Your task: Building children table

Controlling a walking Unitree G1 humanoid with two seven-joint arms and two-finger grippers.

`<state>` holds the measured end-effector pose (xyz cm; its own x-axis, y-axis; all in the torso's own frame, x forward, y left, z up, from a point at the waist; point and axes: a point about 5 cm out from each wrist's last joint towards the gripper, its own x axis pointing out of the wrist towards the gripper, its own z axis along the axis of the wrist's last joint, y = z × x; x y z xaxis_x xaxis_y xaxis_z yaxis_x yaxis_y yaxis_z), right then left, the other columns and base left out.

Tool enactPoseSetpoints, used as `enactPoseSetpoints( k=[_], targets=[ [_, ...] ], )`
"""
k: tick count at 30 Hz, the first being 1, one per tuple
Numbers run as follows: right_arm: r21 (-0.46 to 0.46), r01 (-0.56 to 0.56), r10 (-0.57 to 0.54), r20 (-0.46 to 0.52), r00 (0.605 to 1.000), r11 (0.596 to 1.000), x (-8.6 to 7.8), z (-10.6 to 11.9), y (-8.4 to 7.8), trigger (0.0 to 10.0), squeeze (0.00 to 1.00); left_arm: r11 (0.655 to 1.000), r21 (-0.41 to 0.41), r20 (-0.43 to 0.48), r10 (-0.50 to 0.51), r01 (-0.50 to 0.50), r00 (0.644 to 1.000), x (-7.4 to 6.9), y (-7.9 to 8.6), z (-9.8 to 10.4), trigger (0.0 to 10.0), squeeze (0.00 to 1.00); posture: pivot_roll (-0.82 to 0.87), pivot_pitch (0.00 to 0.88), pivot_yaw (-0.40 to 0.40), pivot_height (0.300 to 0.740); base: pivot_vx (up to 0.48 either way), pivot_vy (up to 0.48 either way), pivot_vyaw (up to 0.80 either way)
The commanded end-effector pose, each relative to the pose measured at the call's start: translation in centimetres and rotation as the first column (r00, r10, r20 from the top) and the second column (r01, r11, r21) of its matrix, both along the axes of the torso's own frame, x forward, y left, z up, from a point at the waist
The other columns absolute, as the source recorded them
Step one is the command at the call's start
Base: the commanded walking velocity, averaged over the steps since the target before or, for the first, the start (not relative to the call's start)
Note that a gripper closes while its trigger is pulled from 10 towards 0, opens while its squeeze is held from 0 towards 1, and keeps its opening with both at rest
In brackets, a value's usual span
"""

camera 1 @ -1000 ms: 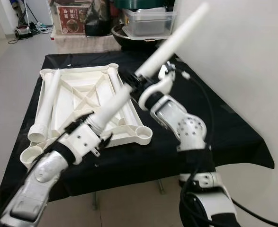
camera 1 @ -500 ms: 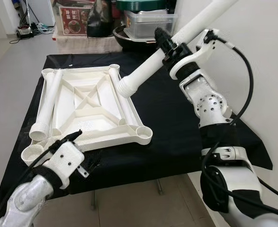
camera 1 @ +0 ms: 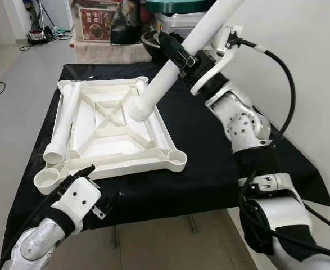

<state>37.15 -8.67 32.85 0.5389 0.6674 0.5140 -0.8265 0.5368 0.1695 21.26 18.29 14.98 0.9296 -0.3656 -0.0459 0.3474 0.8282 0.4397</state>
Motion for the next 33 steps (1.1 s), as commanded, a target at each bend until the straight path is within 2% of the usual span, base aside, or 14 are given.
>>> enactPoseSetpoints(
  k=[1,3,5,8,10,11,12,15,16,17,18,23,30,33],
  targets=[
    [-0.027,0.003,-0.003,0.004,1.000,1.000,0.1,-0.6,-0.3,0.0,0.00,1.000,0.002,-0.009,-0.002,0.002,1.000,-0.2,-0.3,-0.2,10.0,0.00,0.13,0.000,-0.103,0.740,0.000,0.000,0.00],
    [-0.070,-0.012,0.013,0.014,1.000,0.998,0.1,-1.1,-0.4,0.0,0.00,1.000,0.001,-0.012,0.005,-0.005,1.000,-0.4,-0.4,-0.3,10.0,0.00,0.13,0.000,-0.104,0.740,0.000,0.000,0.00],
    [-0.070,-0.012,0.013,0.014,1.000,0.998,0.1,-1.1,-0.4,0.0,0.00,1.000,0.001,-0.012,0.005,-0.005,1.000,-0.4,-0.4,-0.3,10.0,0.00,0.13,0.000,-0.104,0.740,0.000,0.000,0.00],
    [-0.150,-0.040,0.044,0.027,0.999,0.988,-0.2,-1.9,-0.5,0.0,0.00,1.000,-0.005,-0.007,0.029,-0.029,1.000,-0.5,0.0,-0.2,10.0,0.00,0.12,0.000,-0.109,0.740,0.000,0.000,0.00],
    [-0.238,-0.068,0.076,0.026,0.997,0.969,-0.5,-3.1,-0.8,0.0,0.00,0.997,-0.021,0.007,0.075,-0.075,0.997,-0.7,0.6,0.1,10.0,0.00,0.12,0.000,-0.109,0.740,0.000,0.000,0.00],
    [-0.238,-0.068,0.076,0.026,0.997,0.969,-0.5,-3.1,-0.8,0.0,0.00,0.997,-0.021,0.007,0.075,-0.075,0.997,-0.7,0.6,0.1,10.0,0.00,0.12,0.000,-0.109,0.740,0.000,0.000,0.00],
    [-0.347,-0.085,0.101,0.029,0.994,0.934,-0.8,-4.6,-1.1,0.0,0.00,0.989,-0.047,0.026,0.139,-0.137,0.990,-0.7,1.4,0.5,10.0,0.00,0.13,0.000,-0.113,0.740,0.000,0.000,0.00],
    [-0.392,-0.088,0.109,0.033,0.993,0.916,-0.9,-5.3,-1.3,0.0,0.00,0.985,-0.056,0.032,0.163,-0.161,0.986,-0.7,1.6,0.6,10.0,0.00,0.13,0.000,-0.113,0.740,0.000,0.000,0.00],
    [-0.460,-0.077,0.104,0.034,0.994,0.885,-1.0,-6.4,-1.7,0.0,0.00,0.975,-0.079,0.040,0.209,-0.206,0.977,-0.8,2.2,0.8,10.0,0.00,0.13,0.000,-0.116,0.740,0.000,0.000,0.00],
    [-0.460,-0.077,0.104,0.034,0.994,0.885,-1.0,-6.4,-1.7,0.0,0.00,0.975,-0.079,0.040,0.209,-0.206,0.977,-0.8,2.2,0.8,10.0,0.00,0.13,0.000,-0.116,0.740,0.000,0.000,0.00],
    [-0.562,-0.026,0.065,0.050,0.997,0.827,-0.8,-8.0,-2.5,0.0,0.00,0.951,-0.120,0.050,0.293,-0.286,0.955,-1.0,3.3,1.0,10.0,0.00,0.12,0.000,-0.119,0.740,0.000,0.000,0.00],
    [-0.577,0.071,-0.047,0.056,0.997,0.813,0.0,-8.8,-3.3,0.0,0.00,0.916,-0.158,0.037,0.379,-0.369,0.925,-1.7,4.6,0.9,10.0,0.00,0.13,0.000,-0.126,0.740,0.000,0.000,0.00],
    [-0.560,0.145,-0.133,0.062,0.989,0.816,0.5,-9.3,-3.0,0.0,0.00,0.912,-0.168,0.021,0.383,-0.374,0.924,-2.2,4.4,0.7,10.0,0.00,0.14,0.000,-0.128,0.740,0.000,0.000,0.00],
    [-0.551,0.197,-0.163,0.111,0.980,0.811,0.7,-9.2,-2.5,0.0,0.00,0.908,-0.187,0.014,0.384,-0.375,0.923,-2.2,4.3,0.7,10.0,0.00,0.14,0.000,-0.125,0.740,0.000,0.000,0.00]
  ],
)
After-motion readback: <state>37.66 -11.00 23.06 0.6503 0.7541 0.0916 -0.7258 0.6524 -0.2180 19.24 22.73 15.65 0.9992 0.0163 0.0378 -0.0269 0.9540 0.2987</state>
